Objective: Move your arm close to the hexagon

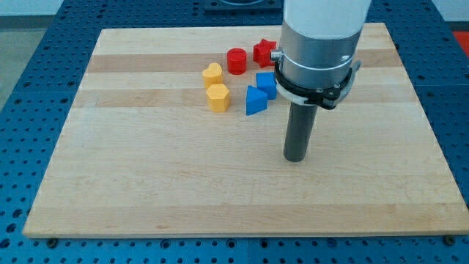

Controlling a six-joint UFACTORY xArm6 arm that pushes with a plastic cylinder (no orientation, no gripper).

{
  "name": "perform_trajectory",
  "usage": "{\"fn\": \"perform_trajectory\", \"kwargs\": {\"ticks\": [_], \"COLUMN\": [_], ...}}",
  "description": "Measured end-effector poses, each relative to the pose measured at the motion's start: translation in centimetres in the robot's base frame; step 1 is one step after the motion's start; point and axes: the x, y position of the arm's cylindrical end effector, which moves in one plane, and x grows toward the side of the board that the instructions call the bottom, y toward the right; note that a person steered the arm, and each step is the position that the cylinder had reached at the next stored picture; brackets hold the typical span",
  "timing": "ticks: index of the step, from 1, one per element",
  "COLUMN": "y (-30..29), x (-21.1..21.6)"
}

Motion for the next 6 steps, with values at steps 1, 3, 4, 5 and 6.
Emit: {"fn": "perform_trajectory", "kwargs": {"ticks": [1,3,4,5,6], "y": [-5.3,-7.6,-7.7,-9.9,-10.8], "x": [-4.7,-7.6,-7.8,-7.7,-7.7]}}
